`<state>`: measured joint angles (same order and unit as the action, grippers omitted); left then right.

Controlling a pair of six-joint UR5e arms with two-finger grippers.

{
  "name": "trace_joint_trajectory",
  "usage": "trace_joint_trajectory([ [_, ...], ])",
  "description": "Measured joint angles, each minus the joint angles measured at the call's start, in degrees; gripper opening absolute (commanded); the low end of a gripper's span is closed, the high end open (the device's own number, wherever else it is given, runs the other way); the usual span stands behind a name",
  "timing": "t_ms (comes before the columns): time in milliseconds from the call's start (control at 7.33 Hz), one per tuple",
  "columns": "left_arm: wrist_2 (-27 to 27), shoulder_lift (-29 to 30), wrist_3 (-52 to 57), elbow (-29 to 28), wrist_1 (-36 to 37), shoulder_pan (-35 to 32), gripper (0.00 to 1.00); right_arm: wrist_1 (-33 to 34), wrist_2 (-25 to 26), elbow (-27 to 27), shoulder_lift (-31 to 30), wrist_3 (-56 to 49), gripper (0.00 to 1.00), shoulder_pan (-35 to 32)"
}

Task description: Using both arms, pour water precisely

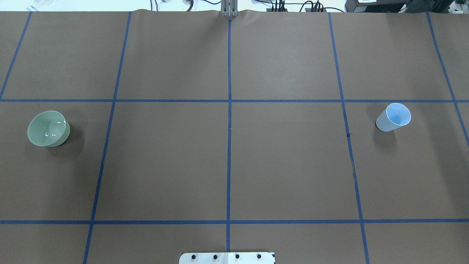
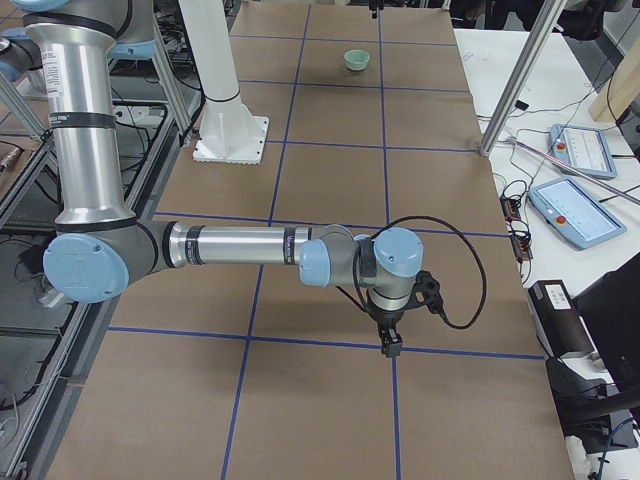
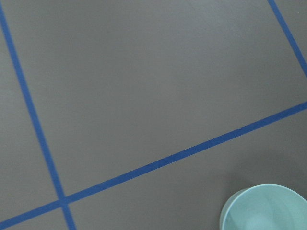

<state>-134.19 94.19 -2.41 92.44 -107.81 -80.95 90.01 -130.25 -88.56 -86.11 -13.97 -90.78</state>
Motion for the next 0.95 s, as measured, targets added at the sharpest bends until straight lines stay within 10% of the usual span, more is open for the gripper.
trace_joint_trajectory([
  [409, 0.8, -0.3, 15.8, 4.5, 20.4, -8.7, 1.0, 0.0, 0.0, 0.2, 0.1, 0.3, 1.0, 0.0],
  [955, 1.2, -4.8, 13.0, 3.7, 22.9, -11.1, 1.0, 0.0, 0.0, 0.3, 0.3, 0.4, 1.0, 0.1],
])
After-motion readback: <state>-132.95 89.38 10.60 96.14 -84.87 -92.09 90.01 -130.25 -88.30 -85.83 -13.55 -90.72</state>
